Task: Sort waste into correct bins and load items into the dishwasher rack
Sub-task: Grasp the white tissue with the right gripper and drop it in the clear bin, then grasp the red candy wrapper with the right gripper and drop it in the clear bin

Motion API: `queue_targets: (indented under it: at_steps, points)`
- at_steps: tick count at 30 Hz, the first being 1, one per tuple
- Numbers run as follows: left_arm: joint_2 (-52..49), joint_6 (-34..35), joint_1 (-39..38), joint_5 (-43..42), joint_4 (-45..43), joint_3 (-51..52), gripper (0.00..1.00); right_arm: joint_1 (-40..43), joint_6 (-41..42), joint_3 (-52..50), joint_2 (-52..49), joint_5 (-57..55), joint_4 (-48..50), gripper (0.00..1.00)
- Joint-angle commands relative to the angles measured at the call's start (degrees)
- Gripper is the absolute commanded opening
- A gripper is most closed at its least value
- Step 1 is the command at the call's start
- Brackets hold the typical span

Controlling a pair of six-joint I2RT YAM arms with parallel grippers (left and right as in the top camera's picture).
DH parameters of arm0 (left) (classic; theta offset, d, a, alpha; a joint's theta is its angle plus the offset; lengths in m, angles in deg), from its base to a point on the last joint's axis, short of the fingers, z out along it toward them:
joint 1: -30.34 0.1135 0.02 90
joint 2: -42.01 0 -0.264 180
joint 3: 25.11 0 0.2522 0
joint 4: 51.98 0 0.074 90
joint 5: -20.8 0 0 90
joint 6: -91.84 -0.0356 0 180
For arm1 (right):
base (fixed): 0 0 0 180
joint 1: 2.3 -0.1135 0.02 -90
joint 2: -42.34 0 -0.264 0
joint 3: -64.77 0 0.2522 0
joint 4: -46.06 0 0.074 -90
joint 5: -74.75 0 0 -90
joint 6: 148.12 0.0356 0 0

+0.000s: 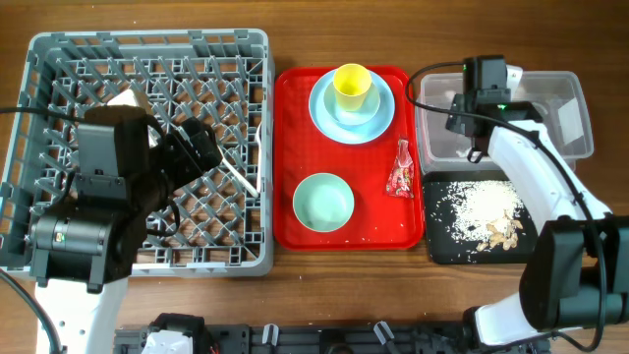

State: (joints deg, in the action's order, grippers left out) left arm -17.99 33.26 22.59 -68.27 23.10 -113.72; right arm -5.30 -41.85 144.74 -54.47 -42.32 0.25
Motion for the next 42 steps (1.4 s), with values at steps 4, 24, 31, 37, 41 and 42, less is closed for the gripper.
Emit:
queue_targets:
  at_steps: [4,24,31,37,41,42]
  points:
    - [0.09,0.17,0.37,-0.46,-0.13,-0.17,1.0,0.24,-1.03,1.42,3.37,1.6,-2.78,1.0]
    - [0.09,0.17,0.37,-0.46,-0.13,-0.17,1.0,-25.88,9.66,-1.64,21.31,23.08,-15.43,0.51]
    - [0.09,0.17,0.37,-0.46,-0.13,-0.17,1.0,-31.54,14.97,-4.09,13.92,18.16,-13.97,1.0]
    - [0.09,0.17,0.37,-0.46,-0.13,-0.17,1.0,-31.54,10.97,-4.09,8.15,20.46,-13.4,0.48]
    - [0.09,0.17,0.37,-0.48,-0.13,-0.17,1.0,-31.52,12.52,-4.09,3.98,17.99,-12.37,0.36]
    - [0.09,0.17,0.37,-0.48,-0.13,-0.17,1.0,-31.52,14.21,-4.09,2.99,15.52,-12.39,0.31]
